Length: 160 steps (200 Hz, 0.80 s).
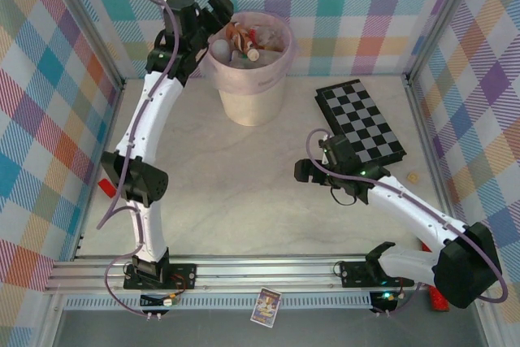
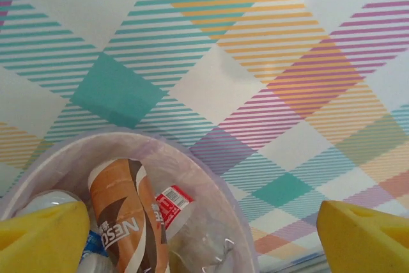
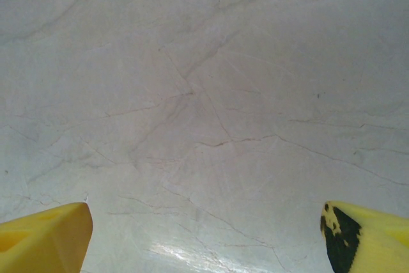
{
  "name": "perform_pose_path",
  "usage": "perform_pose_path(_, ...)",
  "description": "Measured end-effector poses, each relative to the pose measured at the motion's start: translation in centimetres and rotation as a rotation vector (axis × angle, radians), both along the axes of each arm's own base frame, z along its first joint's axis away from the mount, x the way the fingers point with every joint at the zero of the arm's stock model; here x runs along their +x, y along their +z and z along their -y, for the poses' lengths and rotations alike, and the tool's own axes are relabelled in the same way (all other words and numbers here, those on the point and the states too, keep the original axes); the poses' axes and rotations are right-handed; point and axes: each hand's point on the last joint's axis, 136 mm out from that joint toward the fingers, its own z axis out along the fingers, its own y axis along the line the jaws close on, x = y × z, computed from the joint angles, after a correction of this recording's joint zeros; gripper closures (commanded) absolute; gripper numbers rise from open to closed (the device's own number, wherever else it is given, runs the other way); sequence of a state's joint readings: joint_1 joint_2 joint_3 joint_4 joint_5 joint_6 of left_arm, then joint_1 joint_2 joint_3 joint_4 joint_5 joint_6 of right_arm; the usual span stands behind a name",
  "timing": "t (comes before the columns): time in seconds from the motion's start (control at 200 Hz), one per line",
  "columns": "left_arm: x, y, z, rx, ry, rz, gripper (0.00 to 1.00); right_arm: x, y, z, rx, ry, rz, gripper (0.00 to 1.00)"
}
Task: Put the plastic bottles in the bin
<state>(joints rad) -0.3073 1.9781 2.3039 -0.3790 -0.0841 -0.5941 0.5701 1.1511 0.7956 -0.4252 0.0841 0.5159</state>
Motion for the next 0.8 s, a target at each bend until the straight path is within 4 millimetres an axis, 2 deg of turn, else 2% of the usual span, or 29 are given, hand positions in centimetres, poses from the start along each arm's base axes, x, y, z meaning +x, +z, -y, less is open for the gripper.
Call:
perform_pose_path(0.13, -2.2, -2.1, -0.7, 0.113, -0.020, -0.030, 0.00, 1.1, 2.1, 0.2, -0.041, 0.013, 0.070, 0.02)
perform_pose_path(0.22, -5.3, -4.2, -1.9, 0.236, -0.034, -0.059, 0.00, 2.1, 3.7, 0.7, -0.089, 0.020, 0.140, 0.01)
perform_pose_path(0.335, -10.4, -5.7, -5.3, 0.366, 0.012, -0.066, 0.00, 2.9, 5.0, 2.2, -0.178, 0.016, 0.223, 0.01)
perform_pose_path(0.415, -14.3, -6.4, -8.5, 0.444, 0.092, -0.048, 0.00, 3.7, 6.0, 3.7, -0.239, -0.004, 0.299, 0.01)
perform_pose_path(0.495, -17.5, -8.2, -11.7, 0.513, 0.178, -0.049, 0.00, 4.3, 6.4, 5.4, -0.296, -0.036, 0.392, 0.01)
perform_pose_path(0.565, -19.1, -11.8, -14.3, 0.565, 0.247, -0.105, 0.00, 4.6, 5.5, 7.0, -0.360, -0.051, 0.442, 0.01)
perform_pose_path(0.62, -19.5, -15.4, -15.7, 0.602, 0.286, -0.163, 0.00, 4.8, 3.9, 8.2, -0.420, -0.050, 0.460, 0.01)
perform_pose_path(0.665, -19.8, -18.3, -16.4, 0.631, 0.301, -0.214, 0.00, 4.7, 2.4, 9.1, -0.466, -0.047, 0.457, 0.01)
perform_pose_path(0.75, -20.5, -25.7, -17.2, 0.700, 0.287, -0.353, 0.00, 4.4, 0.0, 10.9, -0.530, -0.052, 0.437, 0.01)
perform_pose_path(0.8, -21.3, -28.8, -17.5, 0.727, 0.277, -0.410, 0.00, 4.4, -0.9, 11.8, -0.547, -0.063, 0.431, 0.01)
